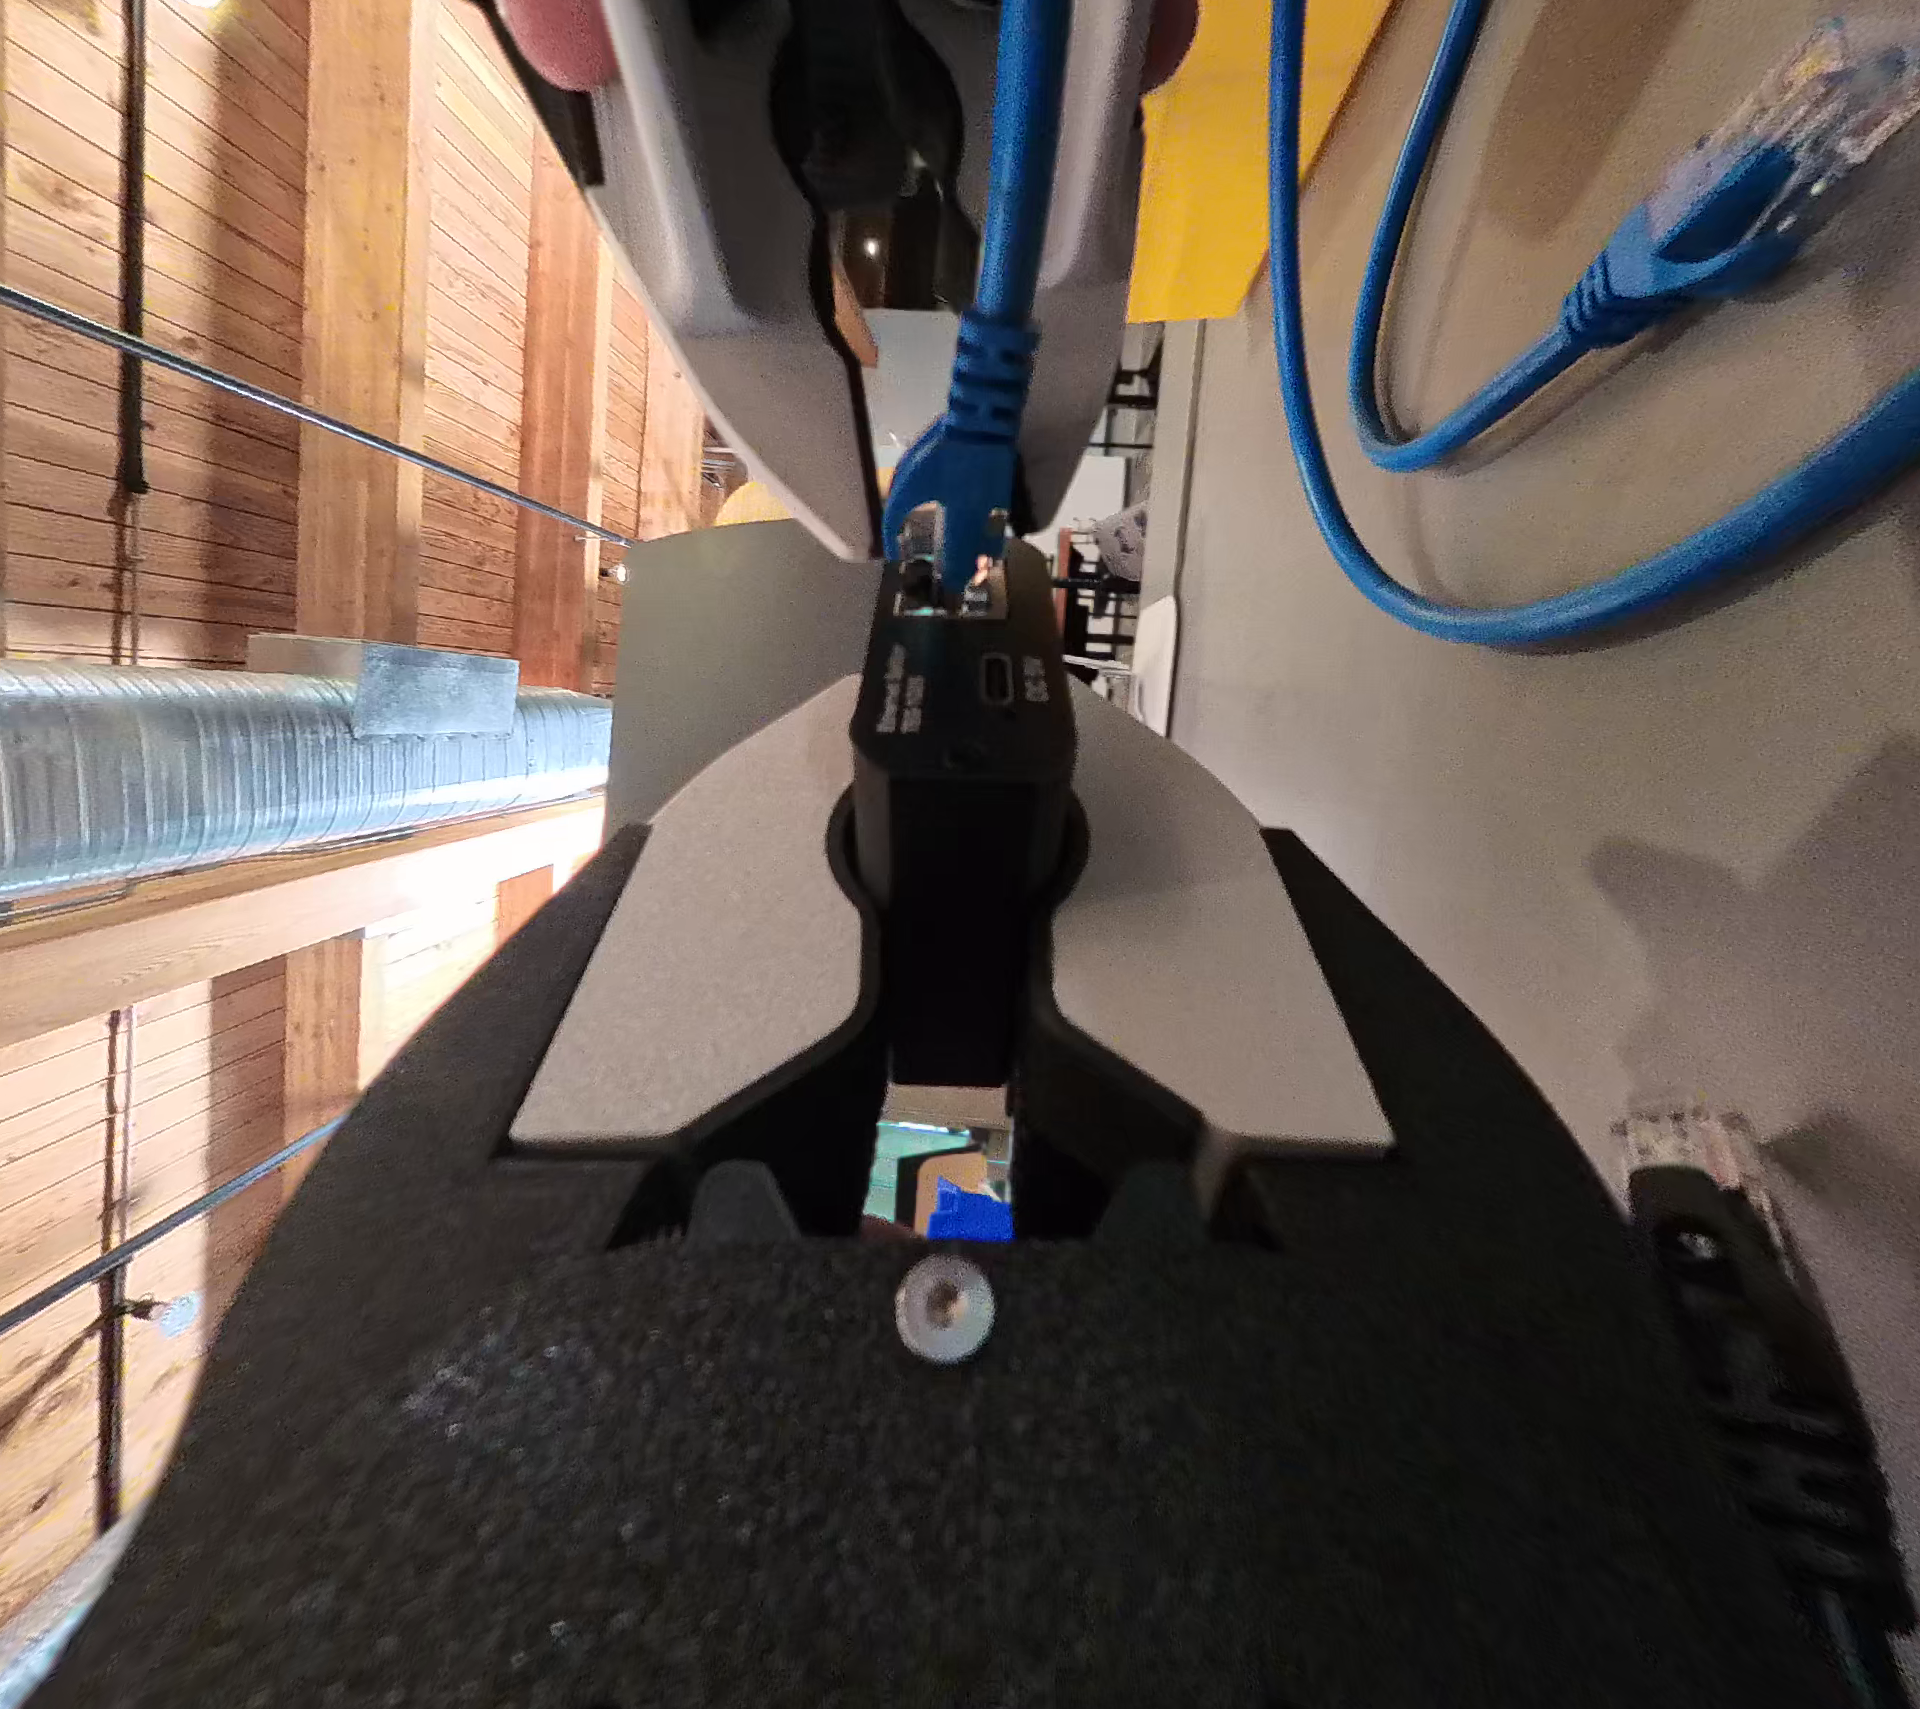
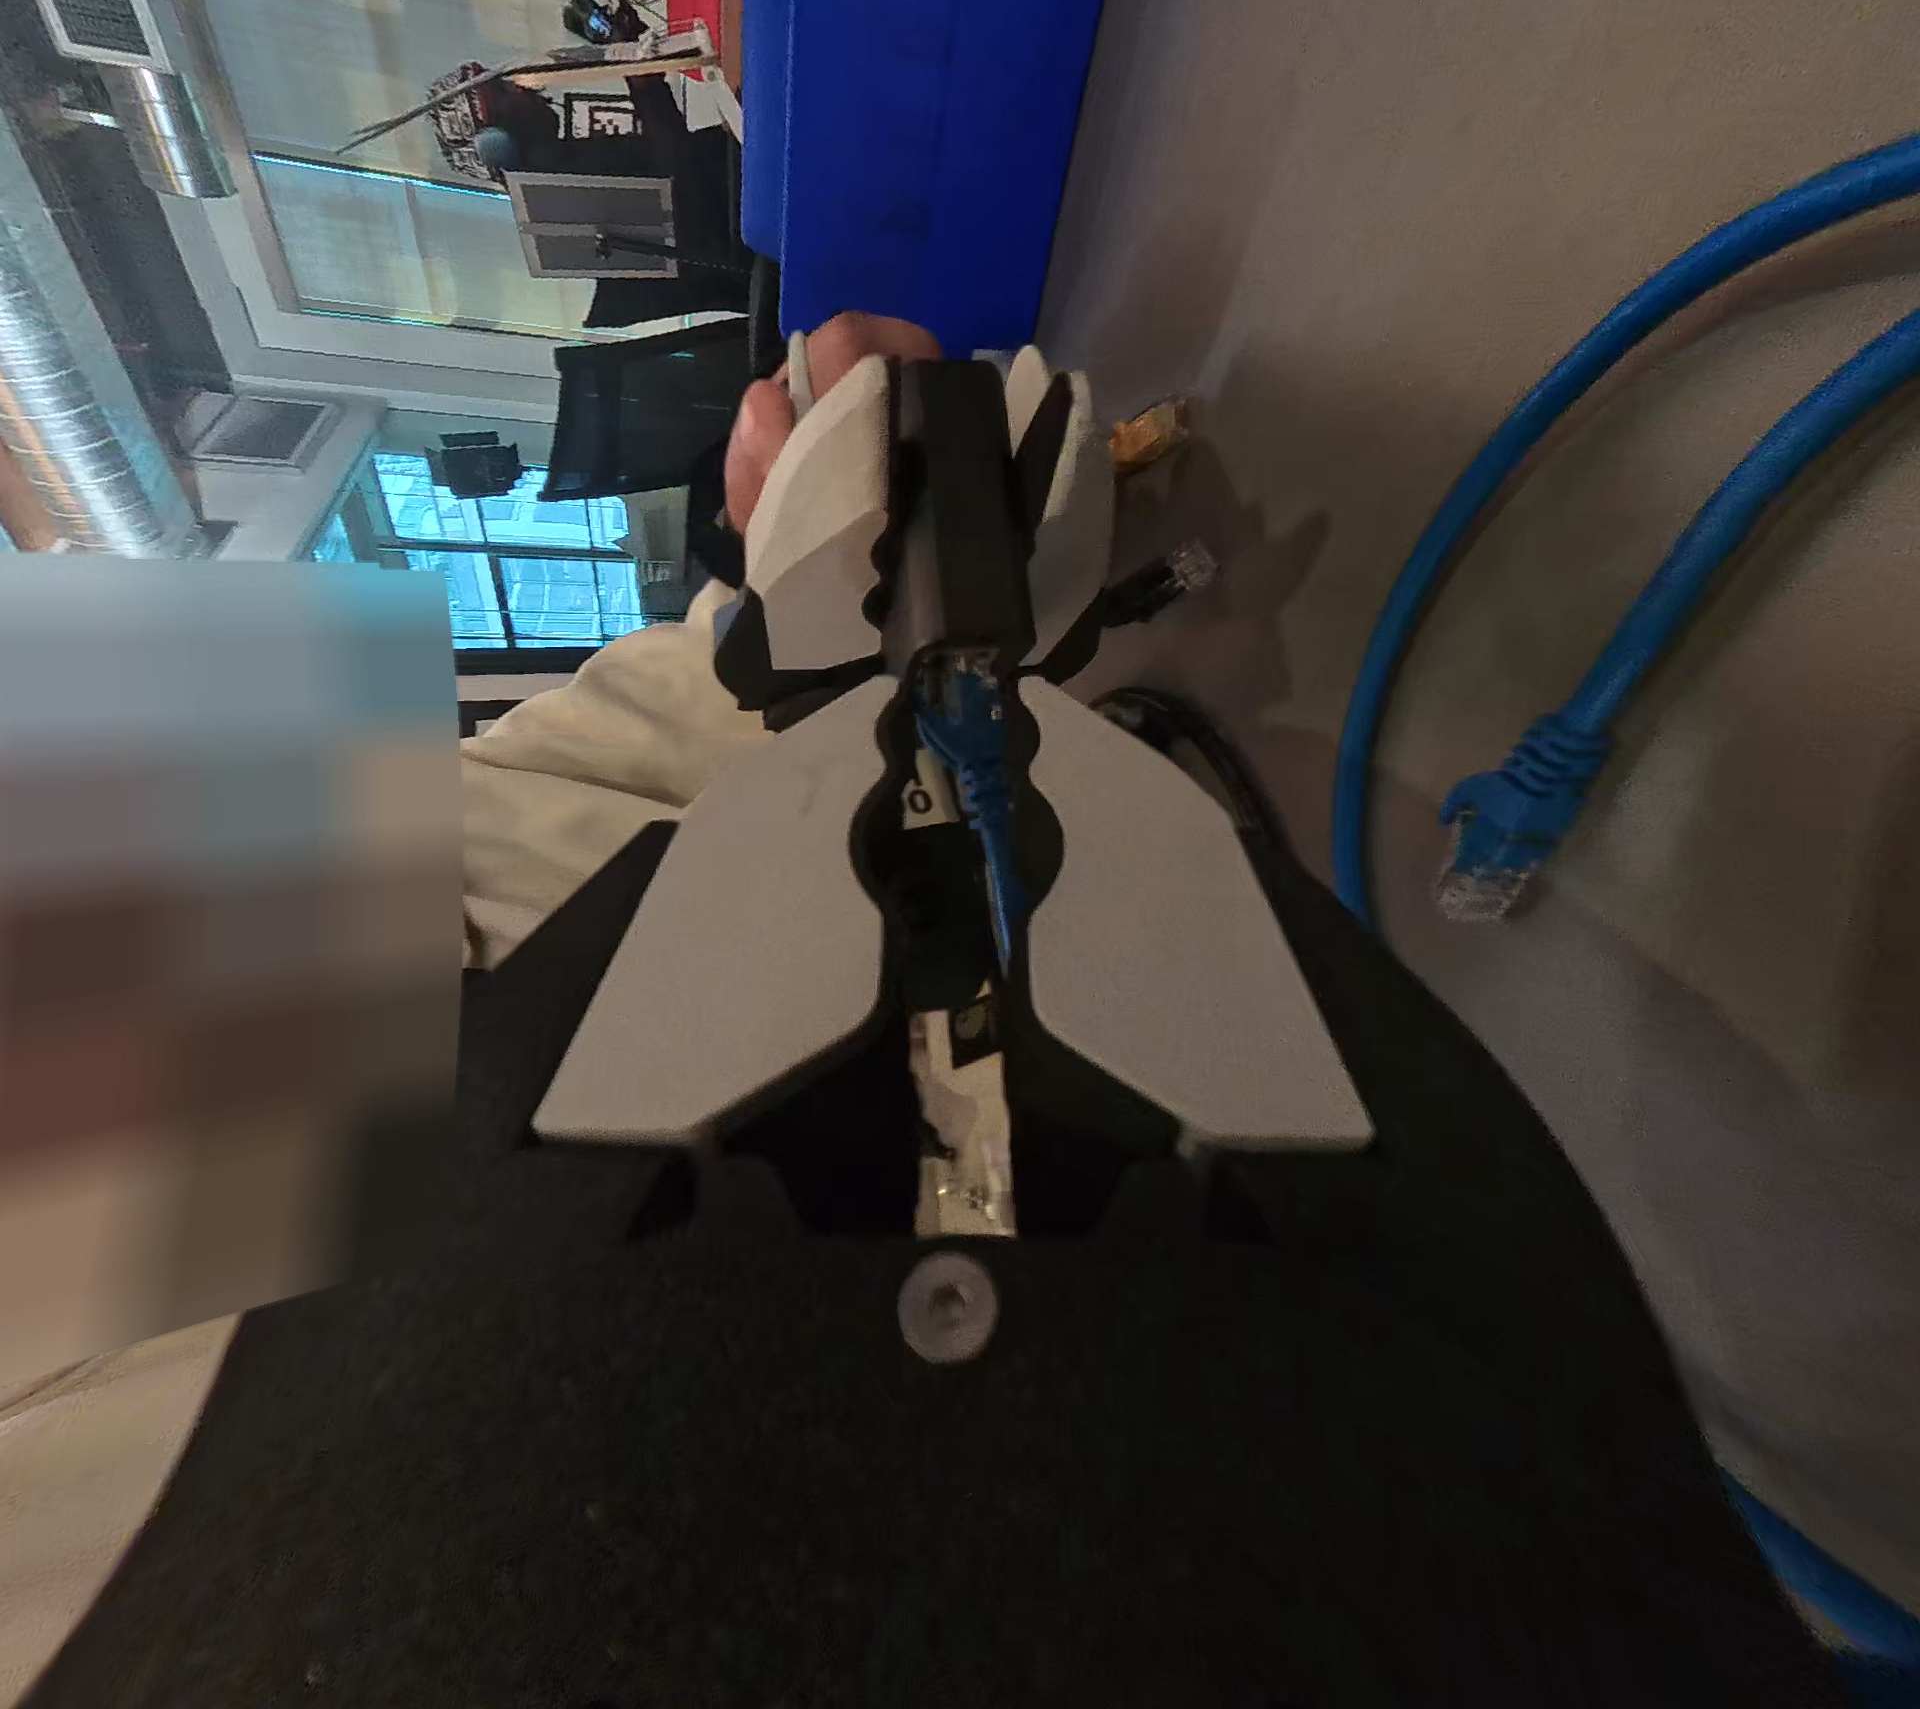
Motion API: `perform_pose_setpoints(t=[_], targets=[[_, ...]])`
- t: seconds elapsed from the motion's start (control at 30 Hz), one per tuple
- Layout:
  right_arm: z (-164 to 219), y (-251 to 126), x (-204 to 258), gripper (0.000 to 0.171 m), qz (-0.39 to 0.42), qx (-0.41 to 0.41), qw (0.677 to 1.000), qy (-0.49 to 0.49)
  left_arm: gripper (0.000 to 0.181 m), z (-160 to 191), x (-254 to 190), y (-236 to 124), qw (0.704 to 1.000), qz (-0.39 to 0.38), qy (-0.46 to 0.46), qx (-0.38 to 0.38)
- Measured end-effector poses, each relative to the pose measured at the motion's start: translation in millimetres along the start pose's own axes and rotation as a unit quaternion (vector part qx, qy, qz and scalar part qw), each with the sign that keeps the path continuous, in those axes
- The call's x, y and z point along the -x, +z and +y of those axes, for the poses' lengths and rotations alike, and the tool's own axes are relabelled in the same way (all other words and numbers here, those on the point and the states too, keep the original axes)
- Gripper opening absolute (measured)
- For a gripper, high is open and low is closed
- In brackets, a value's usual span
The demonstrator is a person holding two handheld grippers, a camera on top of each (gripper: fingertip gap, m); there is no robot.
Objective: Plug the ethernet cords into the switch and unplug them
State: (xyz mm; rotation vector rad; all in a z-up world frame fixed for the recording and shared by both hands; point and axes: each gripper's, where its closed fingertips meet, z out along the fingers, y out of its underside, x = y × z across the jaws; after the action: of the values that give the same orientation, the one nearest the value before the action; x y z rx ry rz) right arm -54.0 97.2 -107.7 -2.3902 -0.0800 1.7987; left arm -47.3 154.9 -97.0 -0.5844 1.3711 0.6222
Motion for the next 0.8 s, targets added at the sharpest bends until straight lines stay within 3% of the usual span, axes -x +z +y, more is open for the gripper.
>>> perform_pose_setpoints(t=[0.03, 0.27, 0.47, 0.57, 0.67, 0.8], targets=[[-0.4, 0.1, -0.9, 0.015, 0.006, -0.002, 1.0, -0.013, 0.026, 0.4, -0.6, 0.3, 1.0, 0.003, -0.002, 0.002], [2.5, 2.0, -1.9, 0.012, 0.061, 0.003, 0.994, -0.088, 0.027, 1.4, 2.1, -1.5, 1.0, -0.002, -0.011, 0.007], [4.4, -0.1, -4.2, 0.012, 0.064, 0.01, 0.994, -0.086, 0.026, -2.4, -1.3, -1.1, 1.0, -0.002, 0.005, 0.002], [-4.9, -3.6, -7.7, 0.014, 0.139, -0.018, 0.977, -0.16, 0.026, 1.3, -4.5, 4.2, 1.0, 0.007, 0.02, 0.019], [-3.9, -6.3, -11.4, 0.026, 0.266, -0.012, 0.916, -0.301, 0.026, 7.5, -15.2, 6.0, 0.999, 0.035, 0.01, 0.031], [-7.1, -6.1, -14.6, 0.021, 0.39, -0.023, 0.801, -0.454, 0.026, 9.4, -13.6, 6.9, 0.999, 0.04, -0.006, 0.035]])
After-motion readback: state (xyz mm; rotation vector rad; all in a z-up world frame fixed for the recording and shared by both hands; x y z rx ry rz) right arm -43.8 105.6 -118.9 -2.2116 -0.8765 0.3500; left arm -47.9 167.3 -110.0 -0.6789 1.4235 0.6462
